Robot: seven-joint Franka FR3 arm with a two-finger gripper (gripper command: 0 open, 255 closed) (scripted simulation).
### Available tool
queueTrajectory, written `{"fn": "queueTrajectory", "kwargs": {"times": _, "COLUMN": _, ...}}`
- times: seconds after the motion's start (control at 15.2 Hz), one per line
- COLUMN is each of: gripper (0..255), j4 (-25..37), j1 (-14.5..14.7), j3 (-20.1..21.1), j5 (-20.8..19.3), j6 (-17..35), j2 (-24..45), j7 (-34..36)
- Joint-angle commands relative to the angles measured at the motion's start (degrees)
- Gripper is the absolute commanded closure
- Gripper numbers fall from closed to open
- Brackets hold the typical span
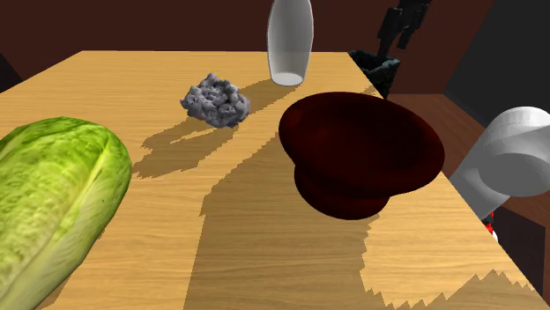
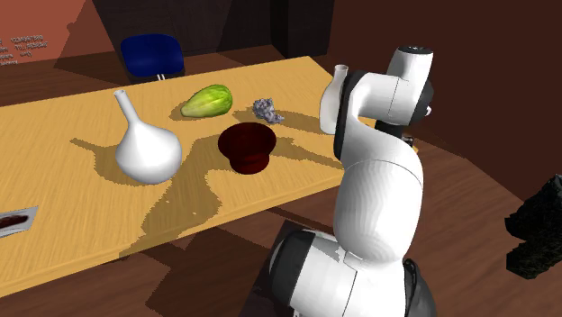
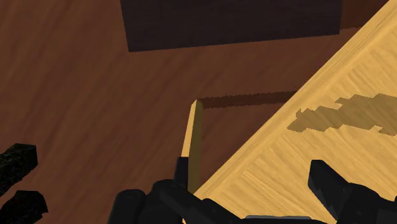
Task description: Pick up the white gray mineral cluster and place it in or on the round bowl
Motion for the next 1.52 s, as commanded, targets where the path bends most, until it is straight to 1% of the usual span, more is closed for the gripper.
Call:
{"fn": "queueTrajectory", "kwargs": {"times": 0.0, "gripper": 0, "j4": 0.0, "j1": 0.0, "j3": 0.0, "j5": 0.0, "j6": 0.0, "j2": 0.0, "j7": 0.0}}
{"fn": "queueTrajectory", "kwargs": {"times": 0.66, "gripper": 0, "j4": 8.76, "j1": 8.46, "j3": 5.53, "j5": 3.62, "j6": 5.96, "j2": 12.73, "j7": -5.19}}
{"fn": "queueTrajectory", "kwargs": {"times": 1.45, "gripper": 0, "j4": 21.12, "j1": 16.66, "j3": 13.05, "j5": 5.44, "j6": 9.5, "j2": 26.17, "j7": -11.32}}
